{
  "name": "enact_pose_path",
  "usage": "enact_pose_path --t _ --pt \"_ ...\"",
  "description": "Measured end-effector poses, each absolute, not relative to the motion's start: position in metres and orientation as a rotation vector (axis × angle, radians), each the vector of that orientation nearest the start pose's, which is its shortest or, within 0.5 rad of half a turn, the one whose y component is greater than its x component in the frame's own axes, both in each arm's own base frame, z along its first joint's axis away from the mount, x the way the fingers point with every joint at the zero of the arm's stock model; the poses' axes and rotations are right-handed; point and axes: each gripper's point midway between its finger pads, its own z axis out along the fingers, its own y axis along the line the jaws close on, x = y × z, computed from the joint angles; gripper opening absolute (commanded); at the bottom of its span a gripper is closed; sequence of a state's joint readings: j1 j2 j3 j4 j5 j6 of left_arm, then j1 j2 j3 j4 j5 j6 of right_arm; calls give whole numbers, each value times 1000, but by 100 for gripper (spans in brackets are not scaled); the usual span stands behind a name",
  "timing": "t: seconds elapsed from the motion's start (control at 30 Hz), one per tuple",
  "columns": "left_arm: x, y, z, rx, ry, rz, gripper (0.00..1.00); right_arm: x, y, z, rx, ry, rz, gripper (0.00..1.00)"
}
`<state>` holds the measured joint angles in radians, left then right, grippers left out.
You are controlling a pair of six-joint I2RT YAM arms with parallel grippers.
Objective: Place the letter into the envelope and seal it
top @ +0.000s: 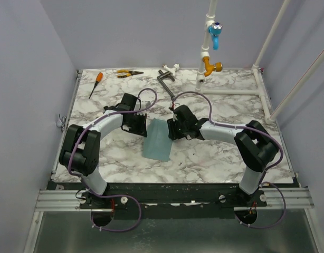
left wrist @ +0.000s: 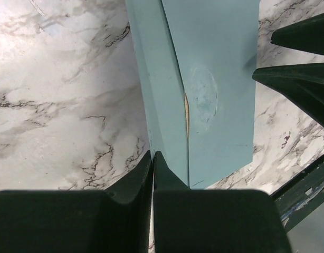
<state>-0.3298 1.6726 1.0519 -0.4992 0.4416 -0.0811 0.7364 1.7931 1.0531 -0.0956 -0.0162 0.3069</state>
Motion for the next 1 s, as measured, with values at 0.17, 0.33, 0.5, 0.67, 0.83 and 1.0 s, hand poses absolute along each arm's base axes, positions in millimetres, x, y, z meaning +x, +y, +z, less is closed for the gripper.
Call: enact_pose_path --t 0.17,0.33,0.5,0.67,0.83,1.0 --pt "297 -186 55 475 2673 -732 6 309 301 32 -515 2442 481 46" --pt "294 -189 57 514 2662 -751 58 310 298 32 -510 2444 460 52" --pt "294 -188 81 591 2627 -766 79 309 291 32 -517 2453 418 57" --pt "332 -162 189 646 2372 -748 99 318 284 67 -511 2346 389 99" --pt "326 -115 238 606 2318 -624 99 314 266 90 -507 2268 346 100" --pt "320 -48 245 397 2379 -472 99 311 252 105 -508 2195 314 100"
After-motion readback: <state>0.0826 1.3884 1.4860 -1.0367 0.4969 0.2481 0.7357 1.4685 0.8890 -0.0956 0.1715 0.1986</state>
